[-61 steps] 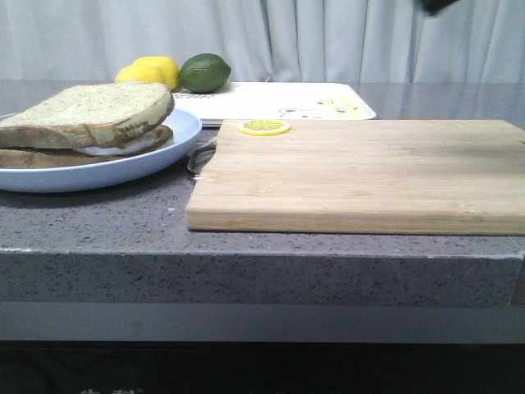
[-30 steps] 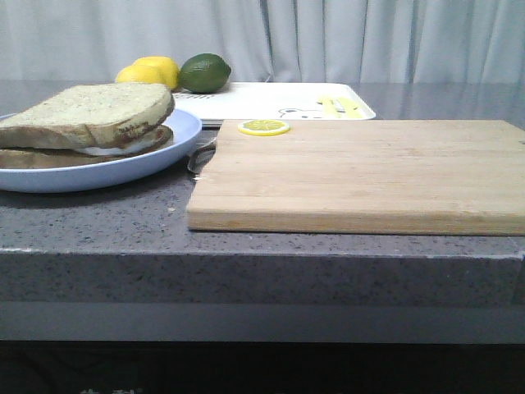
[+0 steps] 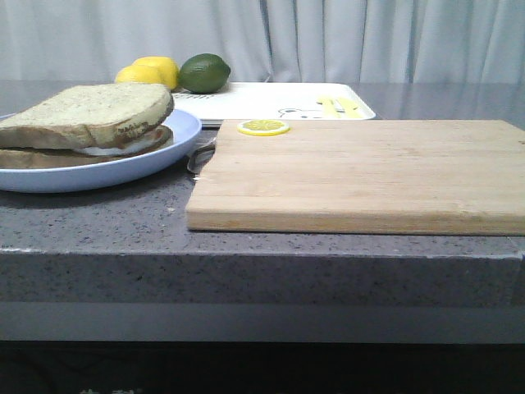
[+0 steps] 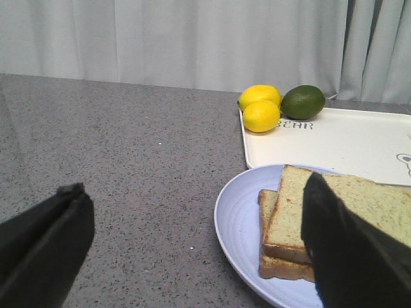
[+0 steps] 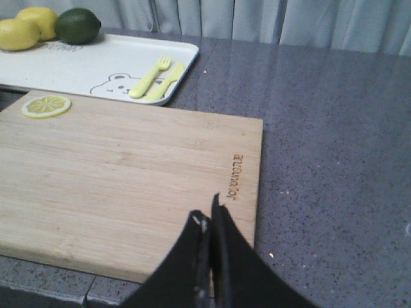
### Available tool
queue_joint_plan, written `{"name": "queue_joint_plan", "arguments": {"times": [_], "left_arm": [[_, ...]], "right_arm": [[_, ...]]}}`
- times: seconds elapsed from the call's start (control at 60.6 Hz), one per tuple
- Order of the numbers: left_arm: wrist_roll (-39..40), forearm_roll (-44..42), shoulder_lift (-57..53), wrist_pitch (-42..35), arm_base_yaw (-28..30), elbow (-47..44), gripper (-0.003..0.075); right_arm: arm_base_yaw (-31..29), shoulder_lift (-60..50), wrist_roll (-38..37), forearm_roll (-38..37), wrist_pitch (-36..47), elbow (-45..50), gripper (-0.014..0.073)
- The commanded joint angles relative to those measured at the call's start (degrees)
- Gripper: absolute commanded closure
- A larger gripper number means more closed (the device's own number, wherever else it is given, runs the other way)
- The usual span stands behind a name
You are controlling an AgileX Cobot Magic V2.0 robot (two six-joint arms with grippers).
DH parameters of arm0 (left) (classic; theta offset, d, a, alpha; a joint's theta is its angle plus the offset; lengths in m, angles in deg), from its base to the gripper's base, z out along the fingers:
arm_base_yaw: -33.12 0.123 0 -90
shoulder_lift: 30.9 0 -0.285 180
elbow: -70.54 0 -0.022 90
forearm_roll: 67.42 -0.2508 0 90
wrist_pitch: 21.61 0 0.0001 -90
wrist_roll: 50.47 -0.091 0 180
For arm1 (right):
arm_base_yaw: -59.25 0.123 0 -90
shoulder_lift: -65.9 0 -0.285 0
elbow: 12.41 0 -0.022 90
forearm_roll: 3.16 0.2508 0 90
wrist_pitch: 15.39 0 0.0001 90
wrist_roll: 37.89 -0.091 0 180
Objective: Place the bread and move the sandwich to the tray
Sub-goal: 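Open the right gripper and withdraw it from the sandwich, then grasp the rim of the light-blue plate with the left gripper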
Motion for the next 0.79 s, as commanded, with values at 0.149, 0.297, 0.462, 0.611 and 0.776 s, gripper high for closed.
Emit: {"name": "queue_joint_plan", "arguments": {"times": [0.149, 0.297, 0.462, 0.611, 0.776], "left_arm": [[0.5, 2.9, 7.1, 1.6, 0.0, 6.1, 0.008], [-0.2, 2.9, 19.9, 6.1, 0.0, 14.2, 0.008], [-3.2, 2.9, 35.0, 13.2, 0.0, 25.2, 0.008], [-3.2, 2.9, 46.6, 20.0, 0.0, 34.1, 0.008], [-4.2, 2.9, 56.0, 24.5, -0.4, 40.4, 0.008]], "right_arm": [[-0.2, 0.5, 0.1, 0.0, 5.7, -1.4, 0.0652], [-0.2, 0.5, 0.1, 0.0, 6.0, -1.4, 0.0652], [-0.2, 0.5, 0.1, 0.0, 6.0, -1.4, 0.0652], [-0.2, 0.5, 0.1, 0.0, 6.0, -1.4, 0.0652], [-0.2, 0.5, 0.1, 0.0, 6.0, -1.4, 0.0652]]}}
